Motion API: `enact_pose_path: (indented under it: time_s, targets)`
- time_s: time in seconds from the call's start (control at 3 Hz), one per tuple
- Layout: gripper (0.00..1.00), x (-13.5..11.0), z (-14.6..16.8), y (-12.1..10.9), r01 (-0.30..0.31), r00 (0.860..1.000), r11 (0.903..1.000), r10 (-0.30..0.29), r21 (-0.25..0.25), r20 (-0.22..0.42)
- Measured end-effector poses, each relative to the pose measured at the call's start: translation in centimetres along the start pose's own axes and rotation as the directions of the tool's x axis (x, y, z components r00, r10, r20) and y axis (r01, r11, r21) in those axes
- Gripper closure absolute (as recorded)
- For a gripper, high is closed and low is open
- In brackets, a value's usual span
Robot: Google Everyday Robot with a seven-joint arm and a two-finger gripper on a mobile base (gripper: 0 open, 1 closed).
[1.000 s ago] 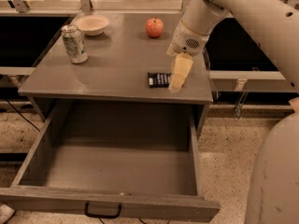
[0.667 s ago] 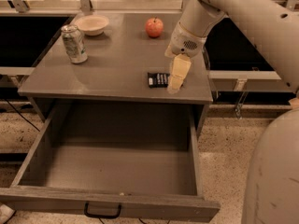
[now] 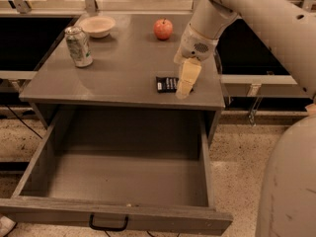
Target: Place rxbar blueberry into top drawer
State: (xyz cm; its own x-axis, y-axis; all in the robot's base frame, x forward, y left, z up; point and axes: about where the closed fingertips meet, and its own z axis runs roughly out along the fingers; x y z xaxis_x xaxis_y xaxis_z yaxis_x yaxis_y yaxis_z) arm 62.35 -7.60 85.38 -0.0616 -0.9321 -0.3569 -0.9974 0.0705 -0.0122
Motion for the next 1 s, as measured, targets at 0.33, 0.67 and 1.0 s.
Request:
enact_pose_path:
  time_s: [0.33,0.67,1.0]
  targets:
    - [0.11,0.00,0.00,0.00,0.000,1.000,1.0000,0.000,0.000,0.000]
    - [0.02,-0.20,0.38,-0.25,0.002,1.000,1.0000,-0.001,-0.004,0.011]
    - [0.03,-0.34,0.72,-0.38,0.004,1.000,0.9999,-0.004,-0.012,0.020]
